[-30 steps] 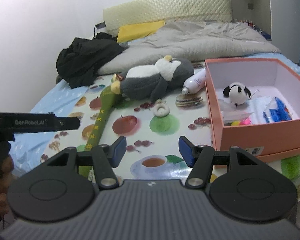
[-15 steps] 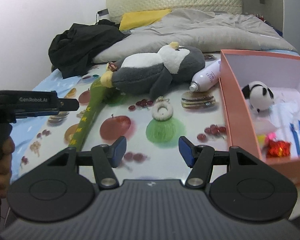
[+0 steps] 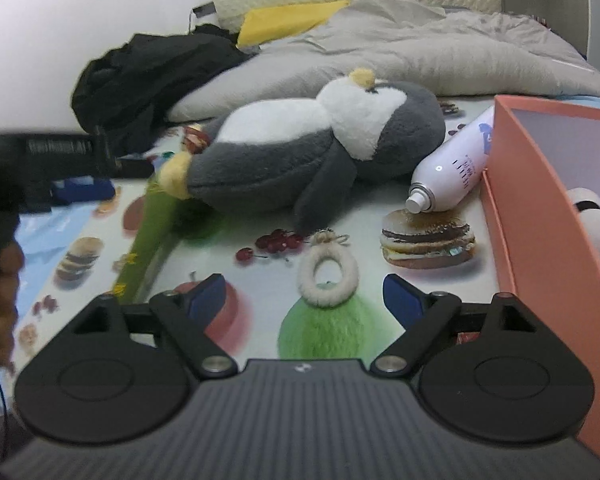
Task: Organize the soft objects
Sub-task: 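Grasp the white ring keychain with the right tool while the left tool grasps the red-gold wrapper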
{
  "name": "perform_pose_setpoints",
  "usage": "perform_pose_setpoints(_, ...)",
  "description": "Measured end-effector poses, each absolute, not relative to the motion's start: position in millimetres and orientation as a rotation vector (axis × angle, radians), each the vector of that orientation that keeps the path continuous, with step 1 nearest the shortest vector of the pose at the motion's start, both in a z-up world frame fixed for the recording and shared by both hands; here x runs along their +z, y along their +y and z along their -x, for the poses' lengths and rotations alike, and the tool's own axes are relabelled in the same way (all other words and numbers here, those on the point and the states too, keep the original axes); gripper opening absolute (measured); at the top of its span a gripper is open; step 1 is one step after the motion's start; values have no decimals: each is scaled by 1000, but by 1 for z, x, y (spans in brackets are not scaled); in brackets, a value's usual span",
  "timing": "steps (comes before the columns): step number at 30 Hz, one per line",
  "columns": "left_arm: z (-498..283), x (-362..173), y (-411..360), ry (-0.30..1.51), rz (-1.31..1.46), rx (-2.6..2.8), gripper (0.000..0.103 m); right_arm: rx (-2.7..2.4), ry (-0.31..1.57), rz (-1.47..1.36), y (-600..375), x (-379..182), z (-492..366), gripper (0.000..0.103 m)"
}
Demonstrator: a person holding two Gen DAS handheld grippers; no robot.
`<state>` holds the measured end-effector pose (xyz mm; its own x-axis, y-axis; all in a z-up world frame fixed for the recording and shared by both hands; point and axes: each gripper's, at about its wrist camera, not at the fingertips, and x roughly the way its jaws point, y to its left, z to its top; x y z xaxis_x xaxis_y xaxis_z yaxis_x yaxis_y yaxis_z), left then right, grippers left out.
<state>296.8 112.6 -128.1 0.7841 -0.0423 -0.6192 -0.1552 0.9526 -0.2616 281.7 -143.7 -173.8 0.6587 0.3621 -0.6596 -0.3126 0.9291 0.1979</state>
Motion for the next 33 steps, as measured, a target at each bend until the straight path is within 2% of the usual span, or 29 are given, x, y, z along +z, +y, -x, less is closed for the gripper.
perform_pose_setpoints(9, -361, -142, 129, 658, 380, 74, 66, 403, 812, -32, -124, -206, -327, 86)
perform_pose_setpoints(11, -372, -147, 131, 663, 386, 80, 65, 403, 820, -26, -121, -211, -333, 78)
perform_pose_setpoints(15, -384, -156, 134, 682, 403, 80, 65, 402, 828, -5, -115, -221, -342, 75)
perform_pose_setpoints(16, -387, -158, 134, 682, 409, 76, 65, 400, 833, 2, -114, -223, -343, 70)
perform_pose_setpoints(20, -393, -164, 134, 682, 424, 74, 64, 388, 836, 21, -113, -228, -345, 62)
perform_pose_setpoints(24, -398, -170, 136, 683, 458, 80, 49, 376, 823, 59, -112, -229, -344, 47)
perform_pose_setpoints(26, -398, -170, 135, 676, 451, 91, 41, 375, 825, 54, -114, -228, -346, 29)
perform_pose_setpoints(28, -397, -169, 136, 676, 446, 95, 39, 365, 827, 60, -116, -227, -347, 22)
perform_pose_setpoints(33, -393, -165, 134, 675, 426, 97, 36, 368, 834, 52, -116, -225, -349, 18)
